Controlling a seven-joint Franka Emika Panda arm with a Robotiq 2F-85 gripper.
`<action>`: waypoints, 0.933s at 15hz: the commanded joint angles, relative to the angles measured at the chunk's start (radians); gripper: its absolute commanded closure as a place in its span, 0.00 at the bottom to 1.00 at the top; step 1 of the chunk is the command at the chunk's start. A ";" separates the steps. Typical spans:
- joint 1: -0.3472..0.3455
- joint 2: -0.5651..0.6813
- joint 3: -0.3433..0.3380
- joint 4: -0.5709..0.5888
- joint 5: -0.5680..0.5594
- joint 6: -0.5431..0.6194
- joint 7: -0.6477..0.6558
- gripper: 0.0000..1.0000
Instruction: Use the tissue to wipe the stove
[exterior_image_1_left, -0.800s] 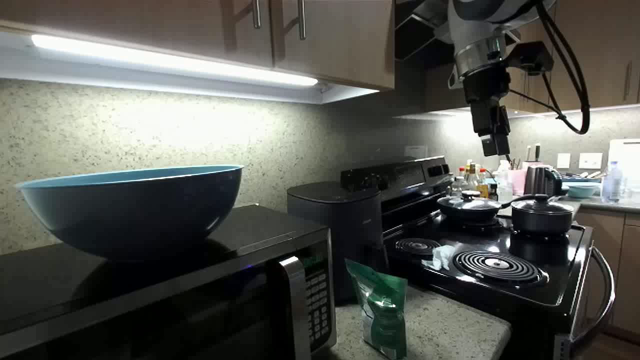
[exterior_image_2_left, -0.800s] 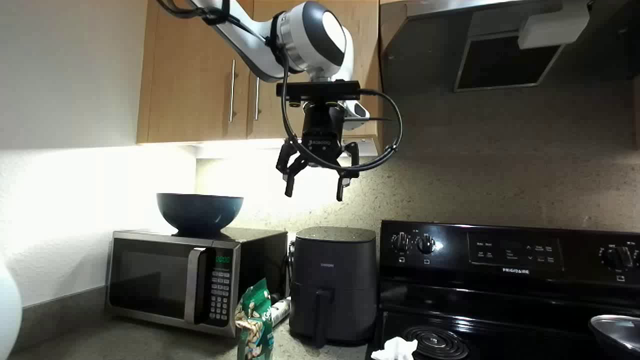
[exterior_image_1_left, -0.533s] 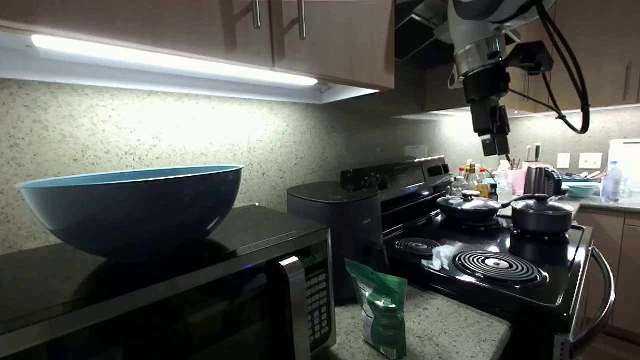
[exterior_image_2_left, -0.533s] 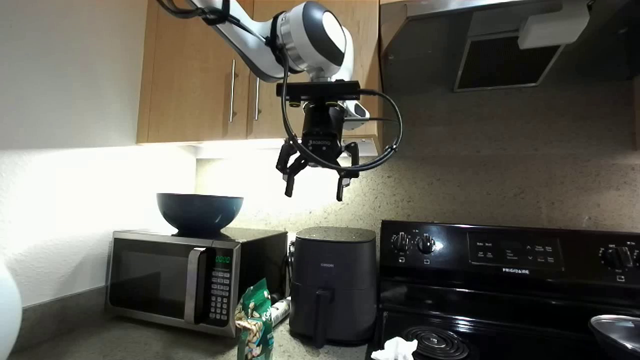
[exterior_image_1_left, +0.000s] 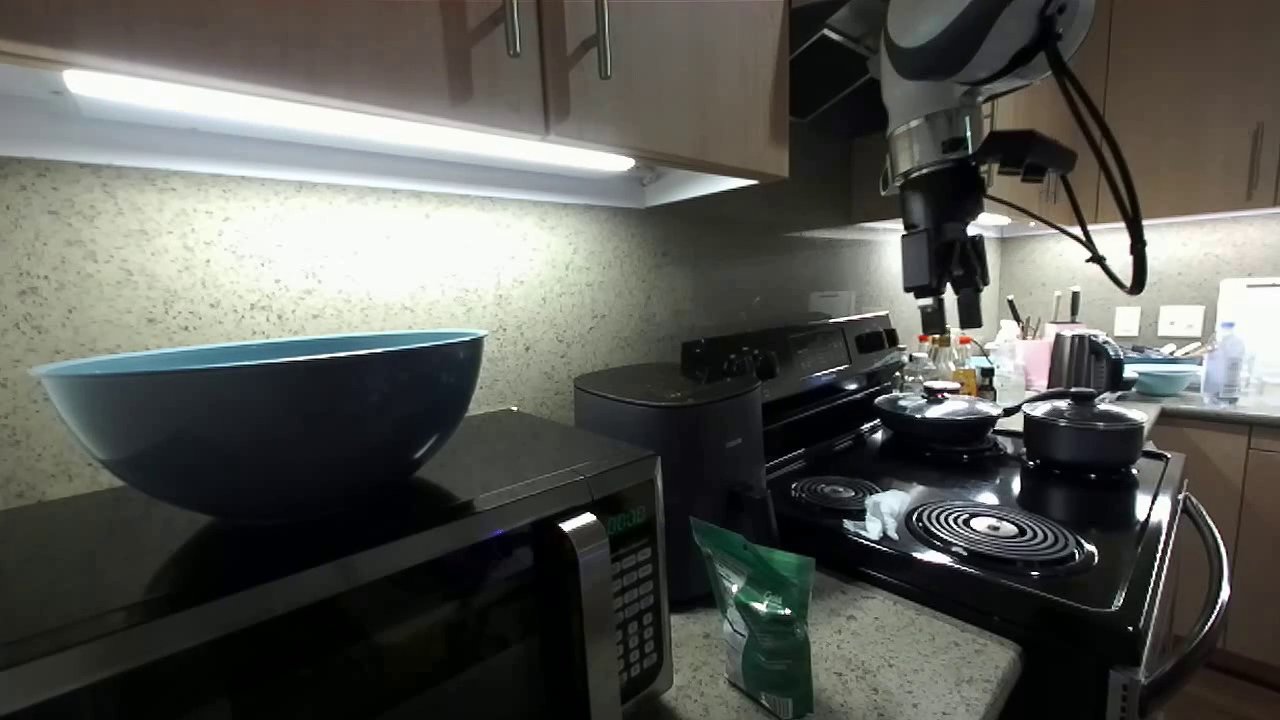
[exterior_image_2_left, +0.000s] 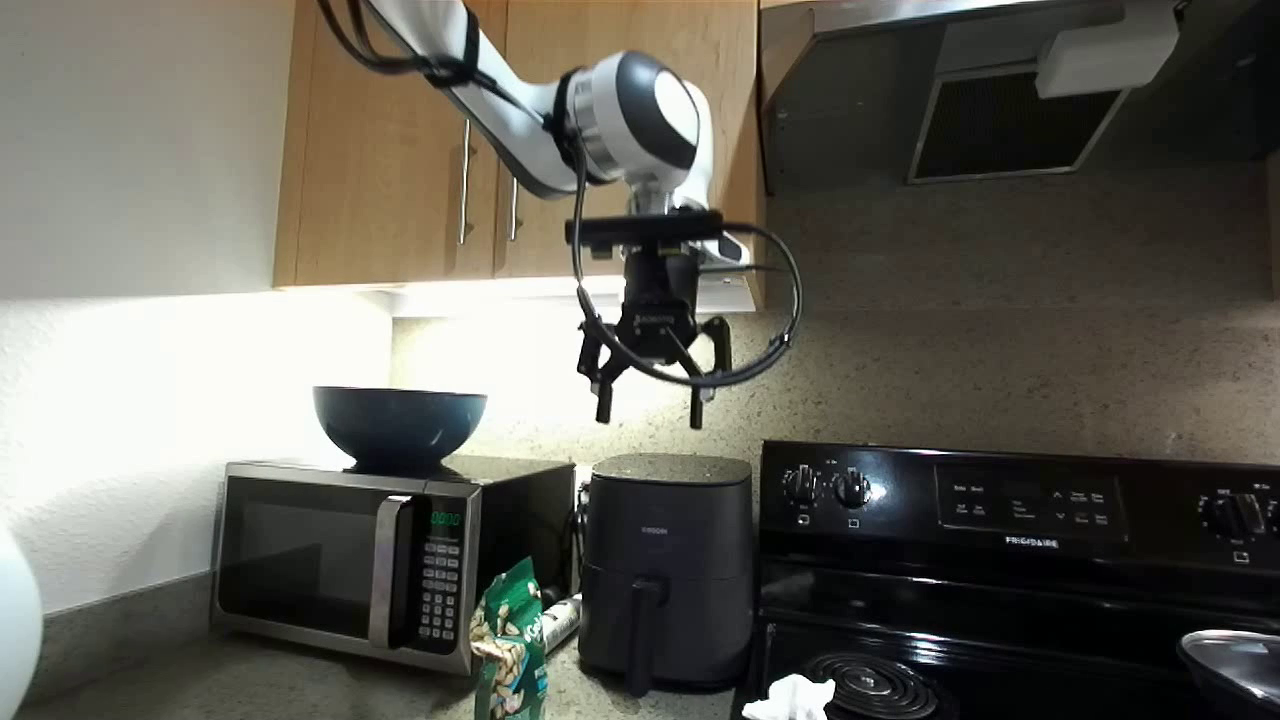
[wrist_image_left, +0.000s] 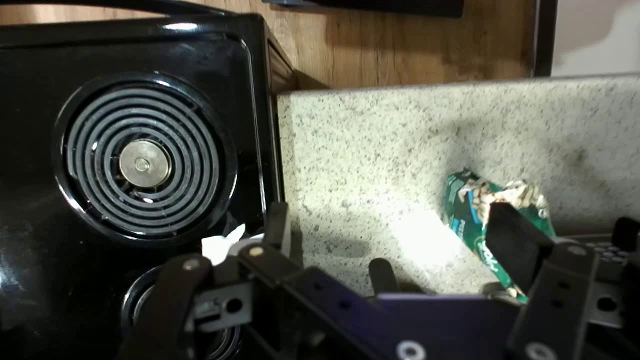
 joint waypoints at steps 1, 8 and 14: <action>-0.020 0.155 0.025 0.015 0.041 0.153 0.117 0.00; -0.025 0.257 0.041 0.037 0.067 0.197 0.182 0.00; -0.060 0.359 0.018 0.055 0.103 0.238 0.205 0.00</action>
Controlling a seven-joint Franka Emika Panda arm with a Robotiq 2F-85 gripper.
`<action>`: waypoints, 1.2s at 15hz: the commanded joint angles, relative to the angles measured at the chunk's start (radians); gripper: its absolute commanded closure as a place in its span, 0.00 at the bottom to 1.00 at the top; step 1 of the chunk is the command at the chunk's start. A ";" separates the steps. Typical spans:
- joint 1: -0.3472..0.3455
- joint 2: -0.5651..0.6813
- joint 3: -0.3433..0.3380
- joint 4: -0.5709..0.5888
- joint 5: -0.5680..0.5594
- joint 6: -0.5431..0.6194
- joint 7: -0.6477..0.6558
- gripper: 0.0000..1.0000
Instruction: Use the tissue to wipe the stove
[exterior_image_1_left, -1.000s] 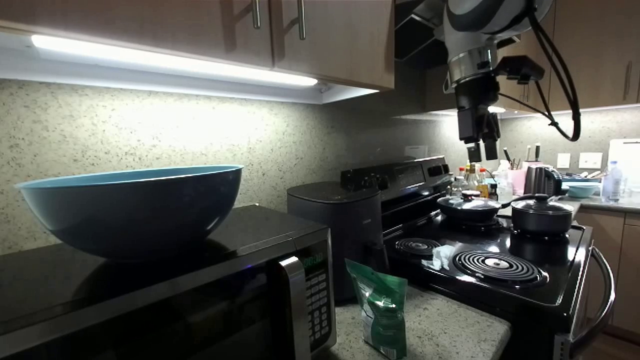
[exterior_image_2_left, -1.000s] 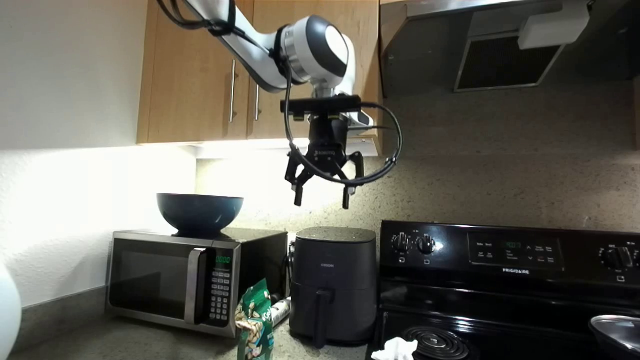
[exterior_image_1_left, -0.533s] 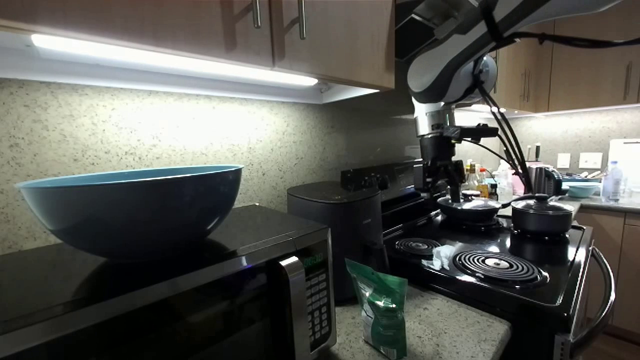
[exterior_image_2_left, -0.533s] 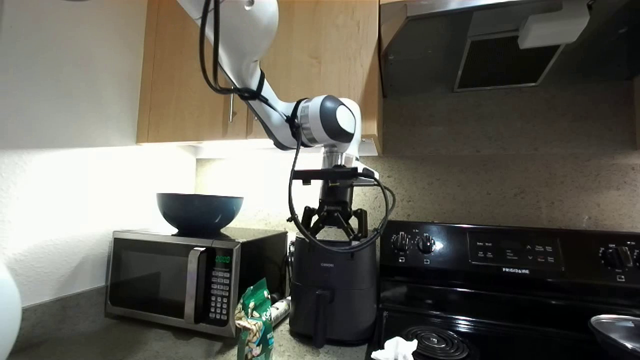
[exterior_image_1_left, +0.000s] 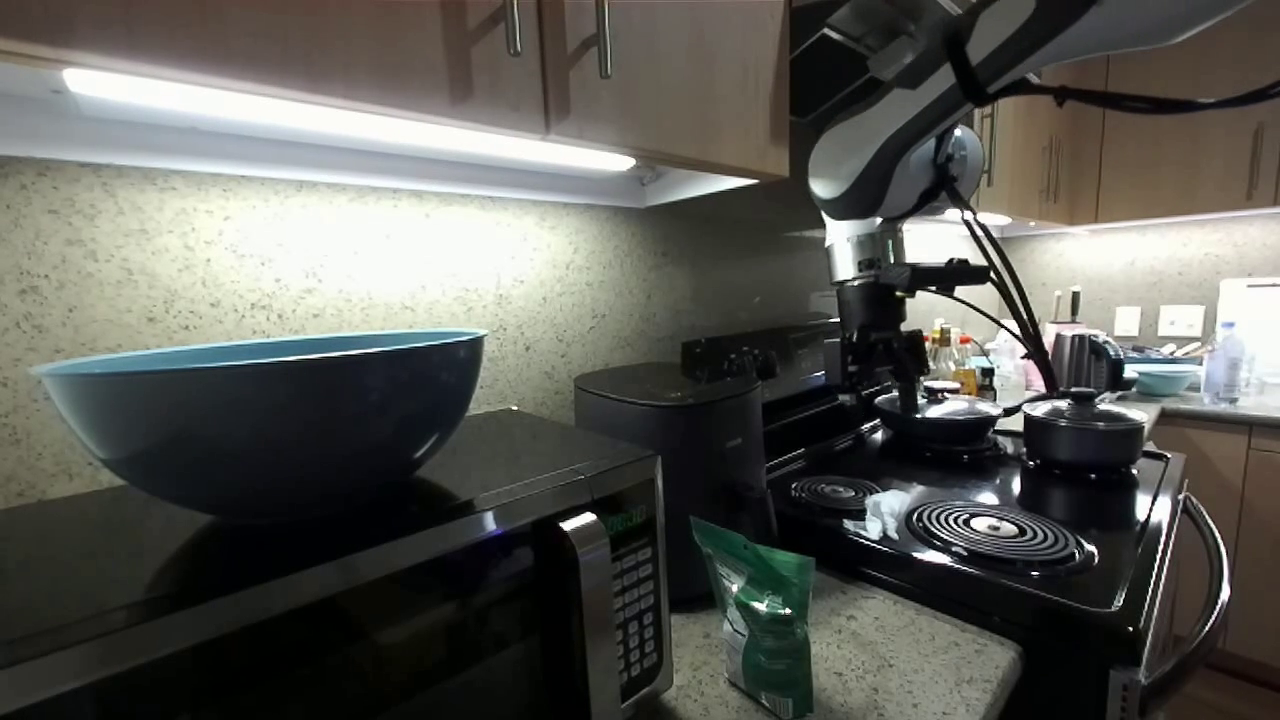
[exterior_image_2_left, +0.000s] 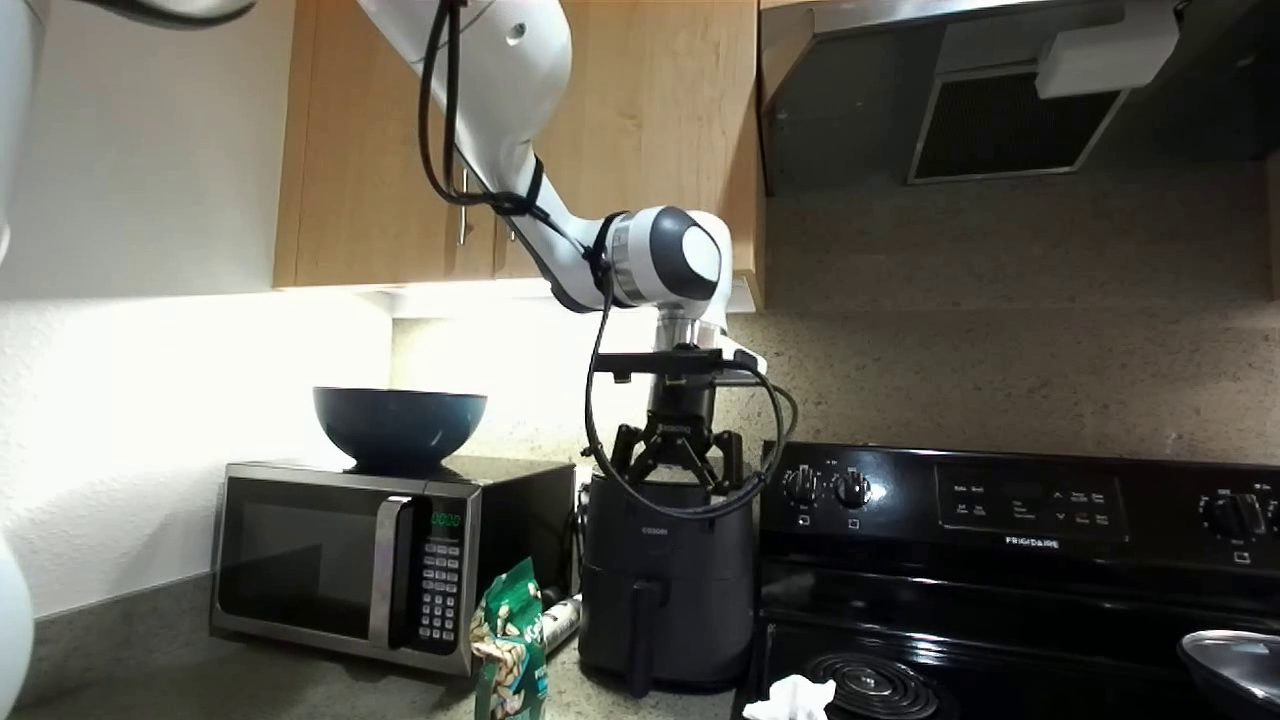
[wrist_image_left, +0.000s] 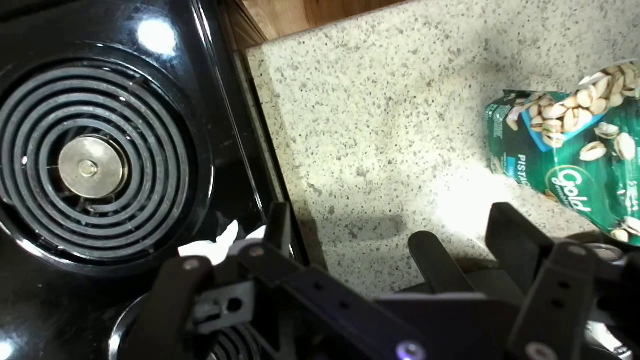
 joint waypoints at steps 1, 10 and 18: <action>-0.055 0.103 -0.005 0.007 0.027 0.043 0.030 0.00; -0.146 0.251 -0.040 0.014 0.003 0.080 0.054 0.00; -0.148 0.370 -0.042 0.105 -0.013 0.120 0.084 0.00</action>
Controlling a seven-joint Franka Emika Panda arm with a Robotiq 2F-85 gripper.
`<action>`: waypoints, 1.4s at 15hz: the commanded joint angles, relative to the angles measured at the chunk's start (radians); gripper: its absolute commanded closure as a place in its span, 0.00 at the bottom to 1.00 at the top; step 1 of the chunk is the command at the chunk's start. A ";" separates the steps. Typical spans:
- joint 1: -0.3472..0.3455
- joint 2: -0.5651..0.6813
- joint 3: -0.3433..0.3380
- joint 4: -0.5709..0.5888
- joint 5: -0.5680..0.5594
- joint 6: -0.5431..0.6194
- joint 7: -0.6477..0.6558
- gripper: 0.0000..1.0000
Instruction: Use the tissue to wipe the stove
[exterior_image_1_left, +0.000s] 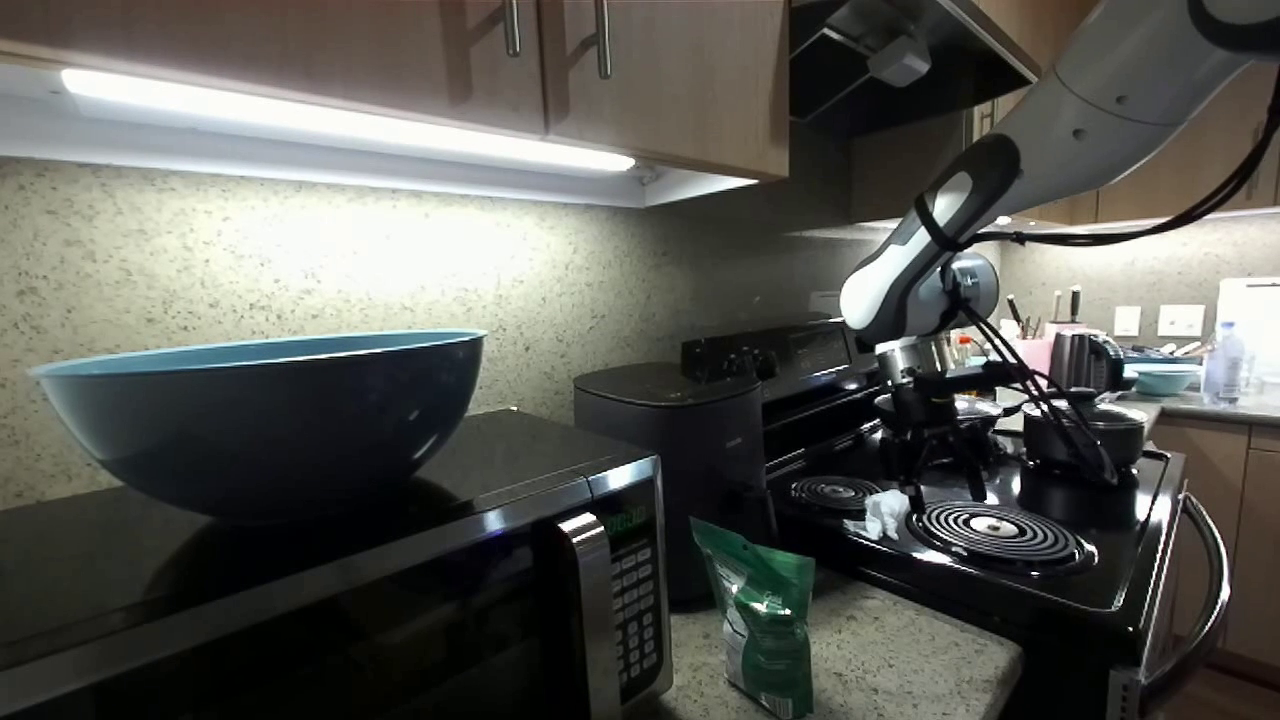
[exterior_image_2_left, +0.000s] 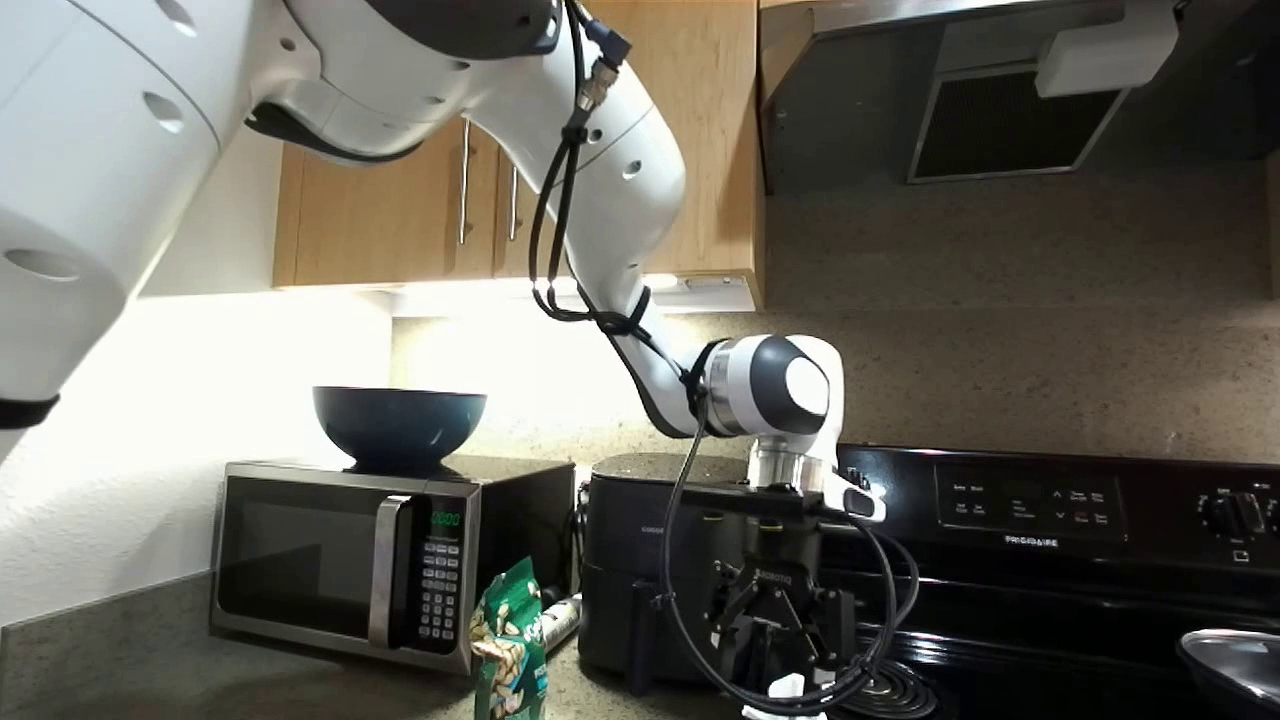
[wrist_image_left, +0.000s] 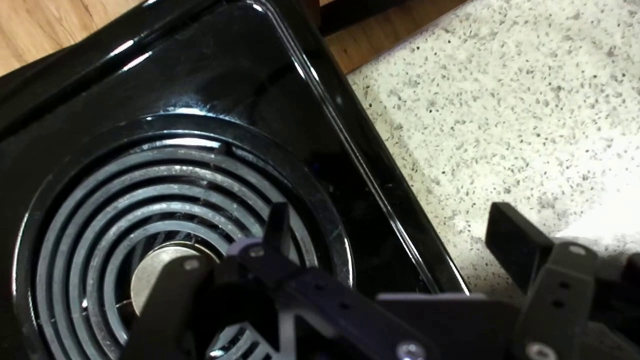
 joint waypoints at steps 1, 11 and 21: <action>0.005 0.102 0.011 0.097 -0.027 0.044 0.044 0.00; 0.023 0.326 0.022 0.441 0.016 -0.090 0.291 0.15; -0.024 0.386 0.016 0.526 0.071 -0.283 0.334 0.59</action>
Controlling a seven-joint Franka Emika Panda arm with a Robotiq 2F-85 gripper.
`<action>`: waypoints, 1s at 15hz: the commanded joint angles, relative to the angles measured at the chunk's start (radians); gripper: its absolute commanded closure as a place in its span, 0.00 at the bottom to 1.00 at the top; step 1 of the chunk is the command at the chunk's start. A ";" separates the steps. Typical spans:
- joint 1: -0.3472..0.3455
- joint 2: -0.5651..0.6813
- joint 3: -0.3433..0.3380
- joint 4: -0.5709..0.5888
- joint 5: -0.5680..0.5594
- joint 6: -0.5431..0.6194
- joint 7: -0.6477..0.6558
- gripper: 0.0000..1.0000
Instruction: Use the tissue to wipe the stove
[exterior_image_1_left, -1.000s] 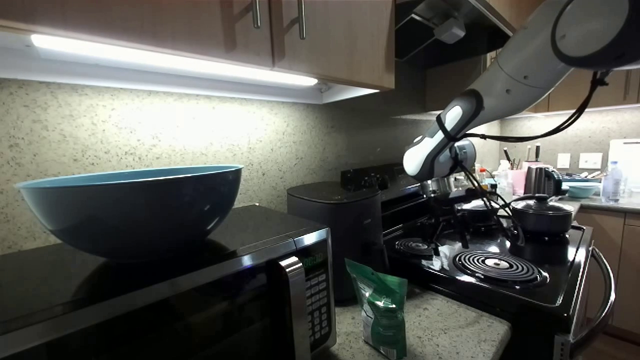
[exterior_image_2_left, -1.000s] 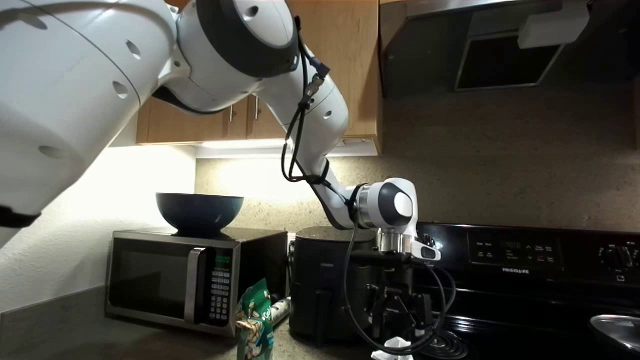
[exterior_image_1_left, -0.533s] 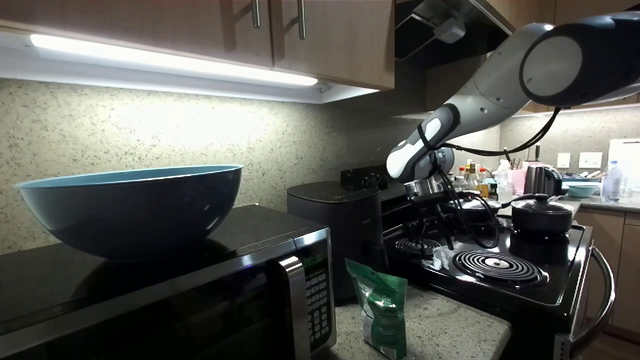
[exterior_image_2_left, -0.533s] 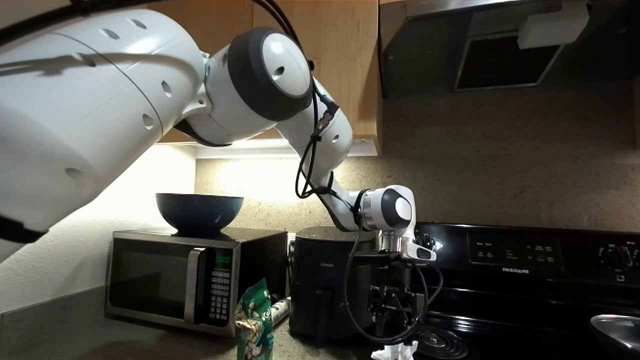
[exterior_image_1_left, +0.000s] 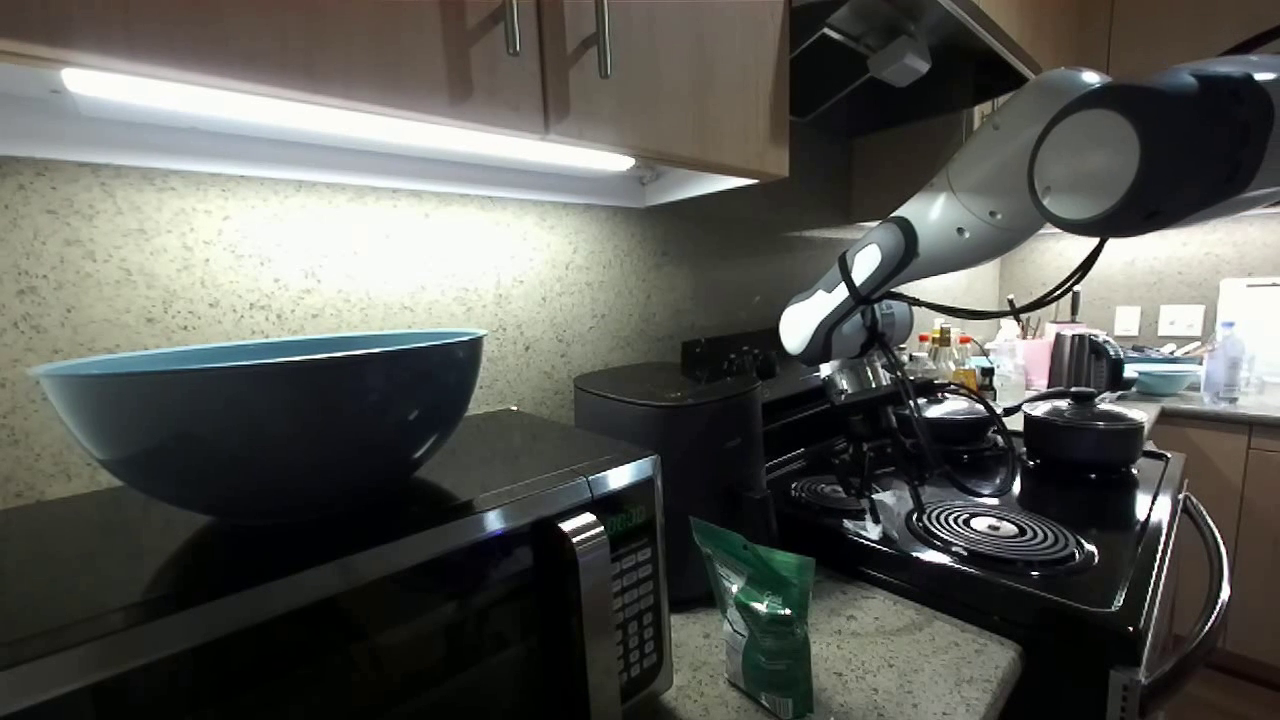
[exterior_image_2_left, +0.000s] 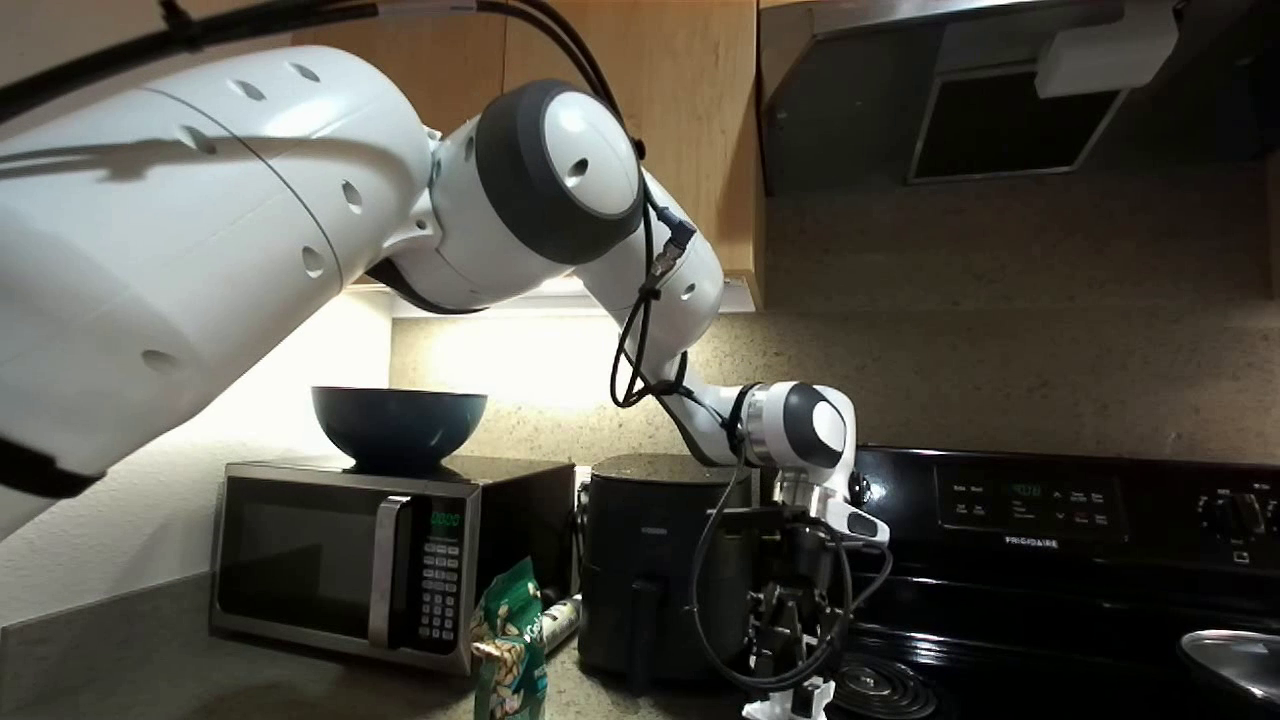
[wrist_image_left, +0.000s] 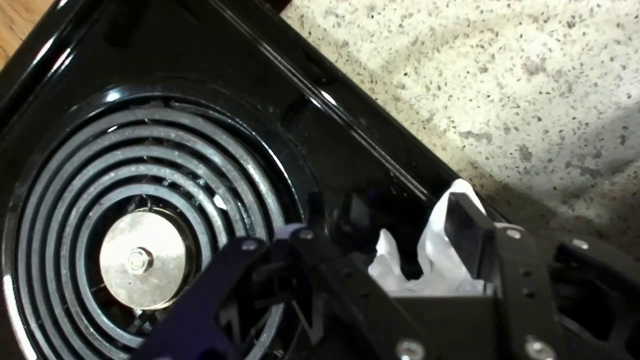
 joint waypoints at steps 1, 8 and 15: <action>-0.023 0.028 -0.002 0.043 0.024 -0.023 0.005 0.66; -0.021 0.037 -0.014 0.055 0.000 -0.004 0.000 0.77; -0.012 0.037 -0.005 0.053 -0.001 0.065 -0.022 0.09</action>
